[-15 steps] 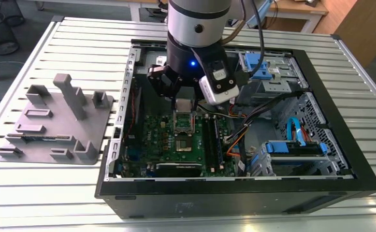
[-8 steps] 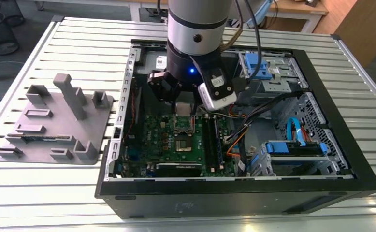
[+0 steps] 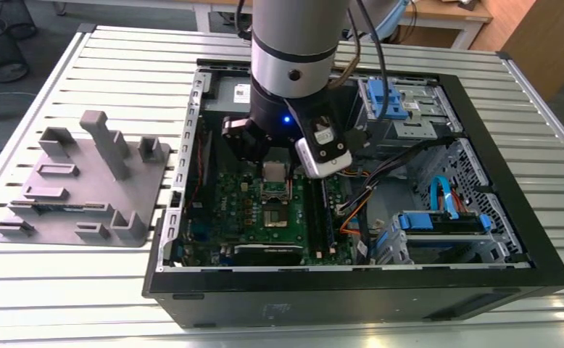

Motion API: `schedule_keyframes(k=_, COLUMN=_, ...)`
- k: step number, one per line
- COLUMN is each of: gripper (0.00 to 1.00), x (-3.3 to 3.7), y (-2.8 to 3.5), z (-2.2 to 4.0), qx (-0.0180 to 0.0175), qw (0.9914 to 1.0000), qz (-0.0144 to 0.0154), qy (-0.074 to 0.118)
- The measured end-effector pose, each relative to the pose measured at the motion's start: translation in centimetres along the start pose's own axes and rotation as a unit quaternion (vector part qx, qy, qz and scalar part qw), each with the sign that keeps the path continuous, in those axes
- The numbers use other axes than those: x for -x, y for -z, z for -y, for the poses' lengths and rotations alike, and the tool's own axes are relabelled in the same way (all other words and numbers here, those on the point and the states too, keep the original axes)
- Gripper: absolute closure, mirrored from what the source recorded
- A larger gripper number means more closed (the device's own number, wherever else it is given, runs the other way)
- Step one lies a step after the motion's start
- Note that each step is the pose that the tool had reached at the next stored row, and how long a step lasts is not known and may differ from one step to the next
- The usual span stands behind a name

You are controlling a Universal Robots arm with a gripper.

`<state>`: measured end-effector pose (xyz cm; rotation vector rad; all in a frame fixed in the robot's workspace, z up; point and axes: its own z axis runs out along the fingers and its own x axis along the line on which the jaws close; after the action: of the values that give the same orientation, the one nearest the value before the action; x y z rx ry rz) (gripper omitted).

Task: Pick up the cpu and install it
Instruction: 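Place the cpu into insertion slot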

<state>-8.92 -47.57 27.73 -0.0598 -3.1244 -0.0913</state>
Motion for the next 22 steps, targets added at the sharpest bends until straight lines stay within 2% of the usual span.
schedule_keyframes(k=10, gripper=0.53, x=0.04, y=-1.58, z=0.43, qx=0.0001, qw=1.00000, qz=0.0000, qy=0.000)
schedule_keyframes(k=22, gripper=0.53, x=0.05, y=-1.86, z=0.62, qx=0.0000, qw=1.00000, qz=0.0000, qy=0.000)
